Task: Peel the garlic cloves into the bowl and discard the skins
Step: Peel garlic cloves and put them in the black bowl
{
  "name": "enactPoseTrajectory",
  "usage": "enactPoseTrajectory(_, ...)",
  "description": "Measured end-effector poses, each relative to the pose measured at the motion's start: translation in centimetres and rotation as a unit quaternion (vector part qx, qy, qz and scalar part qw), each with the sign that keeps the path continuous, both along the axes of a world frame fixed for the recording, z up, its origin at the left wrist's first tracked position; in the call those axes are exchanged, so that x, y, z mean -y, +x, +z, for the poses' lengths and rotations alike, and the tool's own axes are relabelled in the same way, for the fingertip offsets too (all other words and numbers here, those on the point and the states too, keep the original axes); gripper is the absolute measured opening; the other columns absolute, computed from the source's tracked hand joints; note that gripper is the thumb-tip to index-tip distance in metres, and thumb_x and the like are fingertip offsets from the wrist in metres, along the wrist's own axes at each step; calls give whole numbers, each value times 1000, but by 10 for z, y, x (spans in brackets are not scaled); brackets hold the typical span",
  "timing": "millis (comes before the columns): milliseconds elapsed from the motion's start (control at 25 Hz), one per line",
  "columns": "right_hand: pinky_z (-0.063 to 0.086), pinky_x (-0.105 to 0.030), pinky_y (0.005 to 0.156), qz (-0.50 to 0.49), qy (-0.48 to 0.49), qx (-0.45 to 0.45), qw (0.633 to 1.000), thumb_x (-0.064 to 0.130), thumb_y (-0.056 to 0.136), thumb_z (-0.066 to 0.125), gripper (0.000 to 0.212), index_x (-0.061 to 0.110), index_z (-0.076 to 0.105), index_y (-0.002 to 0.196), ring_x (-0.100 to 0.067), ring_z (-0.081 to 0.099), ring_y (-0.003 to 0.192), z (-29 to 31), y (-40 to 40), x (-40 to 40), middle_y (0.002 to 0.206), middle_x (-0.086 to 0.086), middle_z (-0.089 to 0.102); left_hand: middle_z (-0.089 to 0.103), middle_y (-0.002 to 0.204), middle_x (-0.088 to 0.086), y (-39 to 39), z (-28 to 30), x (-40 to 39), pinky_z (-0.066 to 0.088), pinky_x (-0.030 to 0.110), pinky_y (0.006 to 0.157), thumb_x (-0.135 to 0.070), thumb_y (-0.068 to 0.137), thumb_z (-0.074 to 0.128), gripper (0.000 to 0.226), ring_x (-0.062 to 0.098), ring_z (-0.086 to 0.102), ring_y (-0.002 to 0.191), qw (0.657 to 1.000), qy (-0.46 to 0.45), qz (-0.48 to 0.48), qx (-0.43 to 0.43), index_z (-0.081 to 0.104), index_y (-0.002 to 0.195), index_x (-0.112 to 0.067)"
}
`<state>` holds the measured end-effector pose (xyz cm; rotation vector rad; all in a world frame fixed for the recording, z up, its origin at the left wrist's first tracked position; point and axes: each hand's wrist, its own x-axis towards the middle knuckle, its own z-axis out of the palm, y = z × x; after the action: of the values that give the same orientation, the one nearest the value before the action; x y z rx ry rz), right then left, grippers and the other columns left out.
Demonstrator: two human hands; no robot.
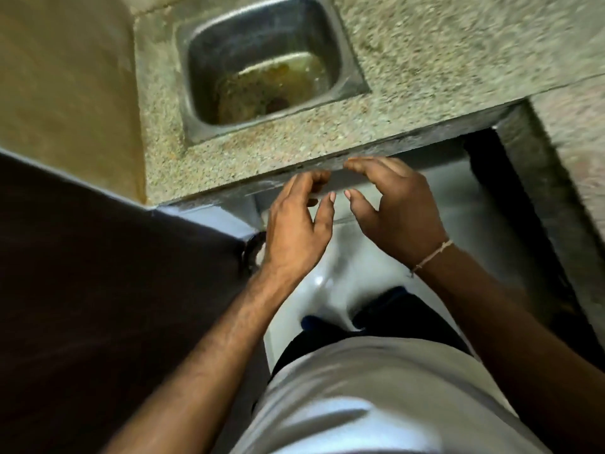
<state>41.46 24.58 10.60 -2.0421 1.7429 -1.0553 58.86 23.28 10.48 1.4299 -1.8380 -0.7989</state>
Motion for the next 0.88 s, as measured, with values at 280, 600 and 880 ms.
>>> enactPoseTrajectory(280, 45, -36, 109, -187, 39, 5, 982, 13, 89, 72, 46, 11, 65, 134, -25, 60, 127, 18, -167, -45, 138, -6, 65, 66, 123, -5, -177, 21, 24, 56, 33, 96, -19, 95, 73, 34, 10, 64, 112, 980, -51, -190, 5, 63, 128, -16)
enactPoseTrajectory(600, 49, -42, 104, -361, 31, -27, 932, 9, 87, 73, 46, 6, 64, 132, -34, 60, 122, 24, -300, -98, 133, -11, 66, 65, 125, -1, -350, 35, 29, 55, 38, 99, -9, 89, 74, 44, 17, 63, 113, 922, -53, -381, 41, 61, 131, -14)
enactPoseTrajectory(880, 48, -42, 104, -463, 26, 9, 886, 13, 87, 71, 48, 8, 63, 134, -34, 60, 122, 15, -358, -84, 133, -11, 66, 66, 125, -3, -439, 23, 64, 53, 43, 101, -7, 90, 71, 44, 17, 61, 116, 885, -41, -460, 50, 62, 132, -15)
